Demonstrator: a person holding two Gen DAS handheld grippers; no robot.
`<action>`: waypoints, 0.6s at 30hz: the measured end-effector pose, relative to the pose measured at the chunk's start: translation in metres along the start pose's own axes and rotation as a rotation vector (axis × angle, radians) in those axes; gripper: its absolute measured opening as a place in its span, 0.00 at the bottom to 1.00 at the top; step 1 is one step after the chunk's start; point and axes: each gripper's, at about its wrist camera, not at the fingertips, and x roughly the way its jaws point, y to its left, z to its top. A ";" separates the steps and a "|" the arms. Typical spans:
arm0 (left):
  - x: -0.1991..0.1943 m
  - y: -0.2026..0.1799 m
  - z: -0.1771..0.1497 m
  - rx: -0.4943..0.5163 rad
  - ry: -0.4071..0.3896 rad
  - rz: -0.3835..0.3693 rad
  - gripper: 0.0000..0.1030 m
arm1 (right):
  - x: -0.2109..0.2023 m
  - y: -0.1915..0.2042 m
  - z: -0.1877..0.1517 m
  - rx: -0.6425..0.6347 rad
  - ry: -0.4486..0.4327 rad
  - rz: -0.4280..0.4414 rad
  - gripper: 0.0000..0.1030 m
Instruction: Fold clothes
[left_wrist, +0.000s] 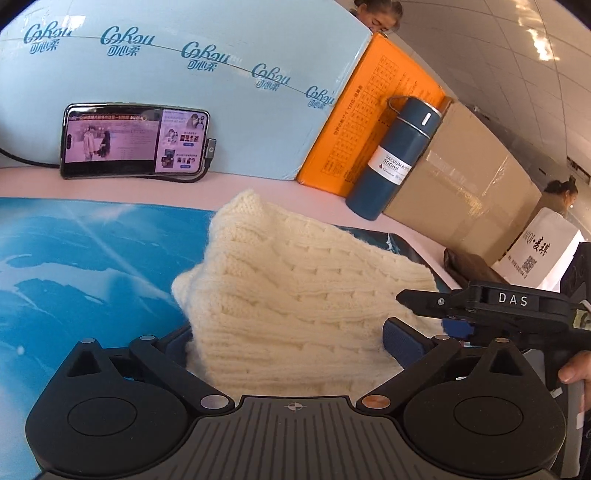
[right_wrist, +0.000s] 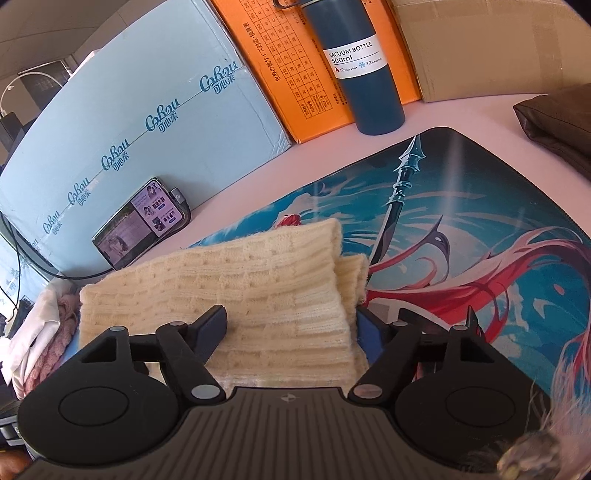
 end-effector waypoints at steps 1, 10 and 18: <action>0.001 -0.004 0.001 0.002 -0.005 -0.016 0.84 | -0.002 -0.003 0.000 0.023 0.002 0.015 0.56; 0.010 -0.043 0.014 0.017 -0.052 -0.157 0.44 | -0.046 -0.032 0.008 0.121 -0.107 0.103 0.22; 0.040 -0.116 0.045 0.149 -0.121 -0.296 0.44 | -0.111 -0.077 0.032 0.176 -0.348 0.107 0.21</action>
